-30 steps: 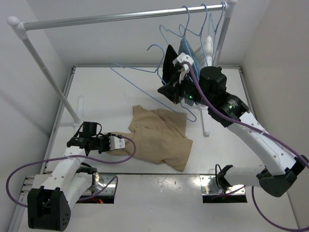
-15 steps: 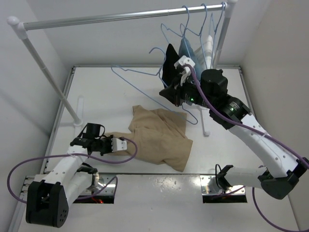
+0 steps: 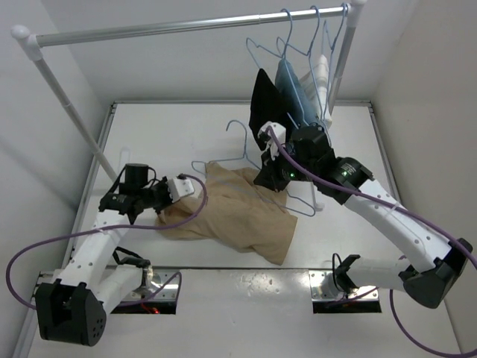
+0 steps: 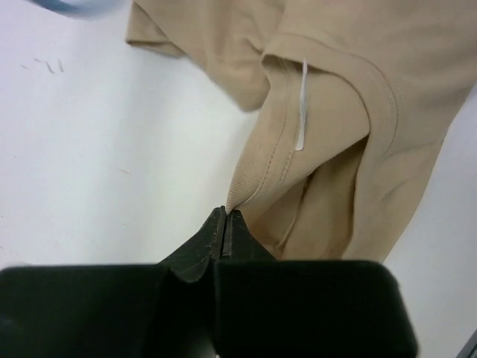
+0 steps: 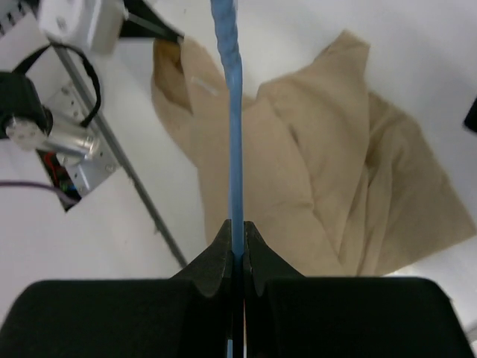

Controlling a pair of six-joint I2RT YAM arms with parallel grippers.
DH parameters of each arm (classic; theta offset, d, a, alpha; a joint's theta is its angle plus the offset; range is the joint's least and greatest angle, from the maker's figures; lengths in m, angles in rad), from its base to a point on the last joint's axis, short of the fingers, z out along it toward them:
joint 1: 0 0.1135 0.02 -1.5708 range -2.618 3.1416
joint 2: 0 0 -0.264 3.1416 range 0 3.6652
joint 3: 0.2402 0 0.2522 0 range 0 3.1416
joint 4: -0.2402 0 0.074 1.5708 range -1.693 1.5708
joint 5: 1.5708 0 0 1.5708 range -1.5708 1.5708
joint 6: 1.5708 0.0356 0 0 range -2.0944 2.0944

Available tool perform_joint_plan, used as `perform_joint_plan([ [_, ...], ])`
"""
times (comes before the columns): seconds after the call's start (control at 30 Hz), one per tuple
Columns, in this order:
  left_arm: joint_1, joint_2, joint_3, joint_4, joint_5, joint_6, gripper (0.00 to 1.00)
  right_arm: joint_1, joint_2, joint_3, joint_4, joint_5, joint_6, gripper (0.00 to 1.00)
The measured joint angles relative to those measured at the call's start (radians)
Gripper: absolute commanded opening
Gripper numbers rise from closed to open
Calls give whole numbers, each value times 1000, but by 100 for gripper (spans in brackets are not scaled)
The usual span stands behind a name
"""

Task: Place the t-shirt on the hanger
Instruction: Place tshirt on hanger

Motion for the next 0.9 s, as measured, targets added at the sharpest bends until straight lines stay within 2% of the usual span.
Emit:
perform_joint_plan([
  [0.23, -6, 31, 54, -13, 16, -172, 0, 11, -14, -13, -93, -91, -9, 0],
  [0.57, -7, 66, 65, -23, -15, -288, 0, 54, -20, -14, -171, -255, -11, 0],
  [0.73, -7, 67, 84, -22, -18, -319, 0, 78, 18, -56, -153, -244, -17, 0],
  [0.9, -7, 67, 94, -22, -17, -344, 0, 114, 104, -97, -52, -182, -18, 0],
])
